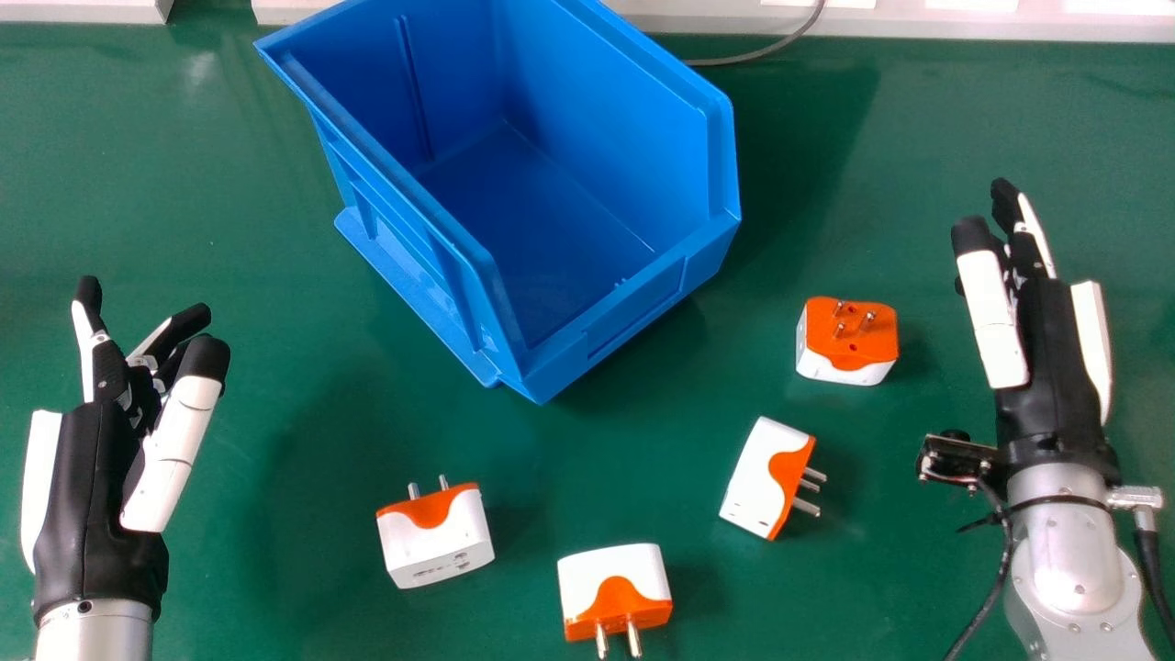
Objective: Pick all objects and put in blue box
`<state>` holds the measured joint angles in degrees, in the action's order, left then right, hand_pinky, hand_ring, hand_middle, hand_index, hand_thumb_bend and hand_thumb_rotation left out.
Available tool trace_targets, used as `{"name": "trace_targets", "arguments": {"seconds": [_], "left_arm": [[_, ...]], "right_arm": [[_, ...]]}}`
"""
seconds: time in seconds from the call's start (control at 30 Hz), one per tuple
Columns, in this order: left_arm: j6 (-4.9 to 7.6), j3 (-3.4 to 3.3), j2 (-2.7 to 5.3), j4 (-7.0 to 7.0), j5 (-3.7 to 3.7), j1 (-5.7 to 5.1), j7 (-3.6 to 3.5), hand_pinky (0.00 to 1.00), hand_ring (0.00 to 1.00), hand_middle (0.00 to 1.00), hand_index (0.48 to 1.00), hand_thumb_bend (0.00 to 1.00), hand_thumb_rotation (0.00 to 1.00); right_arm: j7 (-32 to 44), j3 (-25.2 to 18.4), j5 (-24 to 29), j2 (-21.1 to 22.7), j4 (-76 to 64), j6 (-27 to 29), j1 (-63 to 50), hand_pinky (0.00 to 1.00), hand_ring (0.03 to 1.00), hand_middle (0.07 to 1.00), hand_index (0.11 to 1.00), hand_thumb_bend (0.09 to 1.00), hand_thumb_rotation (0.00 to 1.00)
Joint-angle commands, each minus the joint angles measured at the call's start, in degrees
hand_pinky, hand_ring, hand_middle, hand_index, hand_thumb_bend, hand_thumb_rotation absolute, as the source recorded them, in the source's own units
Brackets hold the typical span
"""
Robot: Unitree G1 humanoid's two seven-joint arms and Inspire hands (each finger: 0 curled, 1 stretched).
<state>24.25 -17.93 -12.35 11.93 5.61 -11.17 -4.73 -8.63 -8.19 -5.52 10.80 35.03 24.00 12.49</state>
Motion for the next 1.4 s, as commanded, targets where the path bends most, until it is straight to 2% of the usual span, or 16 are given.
{"name": "trace_targets", "arguments": {"seconds": [0.0,0.07,0.13,0.2,0.27,0.3,0.37,0.43,0.5,0.67,0.73,0.8,0.97,1.1,1.23,1.37], "left_arm": [[0.27,-0.16,-0.36,-1.38,-0.28,-0.38,0.18,0.8,0.86,0.87,0.877,0.72,0.85],[0.48,-0.12,-0.41,-1.25,-0.41,-0.36,0.16,0.8,0.86,0.88,0.879,0.7,0.86],[0.46,0.02,-0.32,-2.15,-0.66,-0.81,0.23,0.81,0.88,0.9,0.896,0.64,0.93],[0.19,0.22,-0.15,-3.39,-0.86,-1.36,0.31,0.82,0.9,0.93,0.918,0.63,0.97],[-0.13,0.43,-0.02,-3.8,-1.13,-1.39,0.44,0.87,0.93,0.96,0.945,0.64,0.98],[-0.42,0.58,-0.04,-3.71,-1.38,-1.18,0.55,0.93,0.96,0.98,0.972,0.67,0.99],[-0.87,0.78,-0.14,-3.49,-1.74,-0.88,0.68,0.93,0.96,0.98,0.972,0.67,0.99],[-1.59,0.91,-0.33,-3.72,-1.99,-0.88,0.64,0.98,0.99,0.99,0.991,0.82,1.0],[-2.28,1.0,-0.47,-4.35,-2.02,-1.13,0.46,0.98,0.99,1.0,0.993,0.84,1.0],[-1.23,1.04,0.12,-3.9,-1.85,-0.99,0.54,0.99,1.0,1.0,0.997,0.88,1.0],[-1.18,1.21,0.44,-4.77,-2.12,-1.31,0.85,1.0,1.0,1.0,0.999,0.88,1.0],[-0.92,1.24,0.65,-4.82,-2.04,-1.31,0.96,1.0,1.0,1.0,1.0,0.88,1.0],[-0.71,1.44,1.1,-5.05,-1.95,-1.43,1.28,1.0,1.0,1.0,1.0,0.89,1.0],[-0.44,1.47,1.22,-5.02,-1.8,-1.51,1.26,1.0,1.0,1.0,1.0,0.89,1.0],[-0.08,1.41,1.17,-3.83,-1.71,-0.93,1.3,1.0,1.0,1.0,1.0,0.89,1.0],[0.26,1.46,1.06,-3.07,-1.83,-0.63,1.49,1.0,1.0,1.0,1.0,0.87,1.0]], "right_arm": [[-0.42,0.01,-0.58,1.03,-1.93,0.41,-0.06,0.82,0.923,0.942,0.934,0.587,1.0],[-0.26,0.04,-0.52,1.07,-2.03,0.31,-0.11,0.82,0.923,0.943,0.934,0.587,1.0],[0.07,0.04,-0.32,1.1,-2.46,0.12,-0.3,0.82,0.925,0.944,0.935,0.588,1.0],[0.29,0.05,-0.23,1.06,-3.37,-0.39,-0.65,0.82,0.926,0.946,0.936,0.589,1.0],[0.47,0.04,-0.21,1.15,-3.45,-0.67,-0.66,0.82,0.926,0.945,0.934,0.59,1.0],[0.56,0.04,-0.24,1.27,-3.36,-0.66,-0.65,0.82,0.926,0.944,0.93,0.59,1.0],[0.64,0.04,-0.36,1.43,-3.34,-0.67,-0.64,0.82,0.926,0.944,0.93,0.59,1.0],[0.75,0.01,-0.4,1.59,-3.19,-0.8,-0.45,0.82,0.922,0.941,0.928,0.59,1.0],[0.8,0.04,-0.41,1.7,-3.43,-1.1,-0.45,0.82,0.921,0.94,0.927,0.59,1.0],[1.11,0.1,-0.63,2.47,-3.68,-1.39,-0.45,0.81,0.914,0.934,0.923,0.607,1.0],[1.27,0.25,-0.93,2.94,-3.36,-1.43,-0.07,0.81,0.909,0.93,0.921,0.629,1.0],[1.4,0.56,-1.32,3.33,-3.65,-1.77,0.14,0.81,0.911,0.93,0.924,0.646,0.99],[1.93,1.66,-3.52,4.91,-6.2,-4.32,0.11,0.85,0.923,0.939,0.944,0.617,0.88],[4.16,3.89,-9.34,9.6,-12.35,-10.33,-0.92,0.9,0.942,0.964,0.954,0.663,0.78],[8.31,6.15,-15.78,15.19,-19.11,-17.48,-1.19,0.91,0.956,0.975,0.958,0.663,0.71],[11.89,7.6,-18.31,17.98,-22.53,-21.68,-0.22,0.9,0.959,0.976,0.955,0.668,0.63]]}}
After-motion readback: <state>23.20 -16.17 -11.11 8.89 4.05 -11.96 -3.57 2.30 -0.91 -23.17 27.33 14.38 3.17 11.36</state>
